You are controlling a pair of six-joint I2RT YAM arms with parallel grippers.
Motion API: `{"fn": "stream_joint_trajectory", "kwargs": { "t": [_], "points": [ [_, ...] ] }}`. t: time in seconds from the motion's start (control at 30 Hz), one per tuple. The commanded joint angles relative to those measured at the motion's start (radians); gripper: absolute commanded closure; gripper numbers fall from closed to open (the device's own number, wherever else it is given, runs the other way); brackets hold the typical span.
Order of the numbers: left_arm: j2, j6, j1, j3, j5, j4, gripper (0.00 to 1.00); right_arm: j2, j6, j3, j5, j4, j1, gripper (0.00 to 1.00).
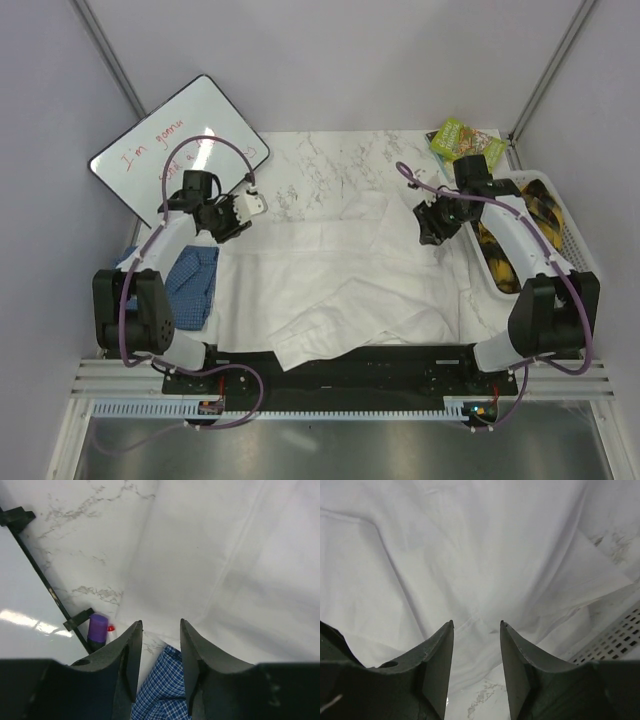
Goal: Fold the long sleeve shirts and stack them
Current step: Fold the shirt
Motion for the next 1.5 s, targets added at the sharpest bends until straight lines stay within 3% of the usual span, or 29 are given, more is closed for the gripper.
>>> {"fn": "stream_joint_trajectory", "kwargs": {
  "t": [0.0, 0.13, 0.6, 0.77, 0.87, 0.9, 1.0, 1.23, 1.43, 1.47],
  "points": [
    [0.107, -0.139, -0.015, 0.111, 0.005, -0.008, 0.56, 0.111, 0.090, 0.125, 0.007, 0.060, -0.004, 0.51],
    [0.166, -0.142, -0.015, 0.129, -0.037, -0.018, 0.57, 0.226, 0.088, 0.183, 0.039, 0.020, -0.004, 0.55],
    [0.224, 0.011, -0.017, 0.028, -0.113, -0.017, 0.51, 0.256, 0.008, 0.041, 0.165, 0.034, 0.030, 0.49],
    [0.237, 0.030, -0.017, 0.017, -0.130, -0.012, 0.58, 0.265, 0.022, 0.058, 0.197, 0.033, 0.027, 0.48],
    [0.229, 0.042, -0.018, 0.014, -0.129, -0.012, 0.72, 0.270, 0.017, 0.064, 0.188, 0.011, 0.025, 0.63],
    [0.224, 0.047, -0.017, 0.011, -0.132, -0.011, 0.76, 0.270, 0.015, 0.068, 0.185, 0.005, 0.022, 0.82],
    [0.198, 0.064, -0.017, 0.008, -0.135, -0.014, 0.84, 0.257, 0.011, 0.107, 0.148, -0.042, 0.016, 1.00],
    [0.200, 0.044, -0.017, 0.057, -0.150, -0.009, 0.98, 0.243, -0.009, 0.154, 0.107, -0.124, 0.016, 1.00],
    [0.244, 0.084, -0.017, 0.068, -0.209, -0.001, 0.98, 0.271, -0.035, 0.134, 0.159, -0.118, 0.018, 1.00],
    [0.241, 0.088, -0.017, 0.066, -0.213, -0.003, 0.98, 0.280, -0.041, 0.137, 0.154, -0.130, 0.018, 0.93]
  ]
}}
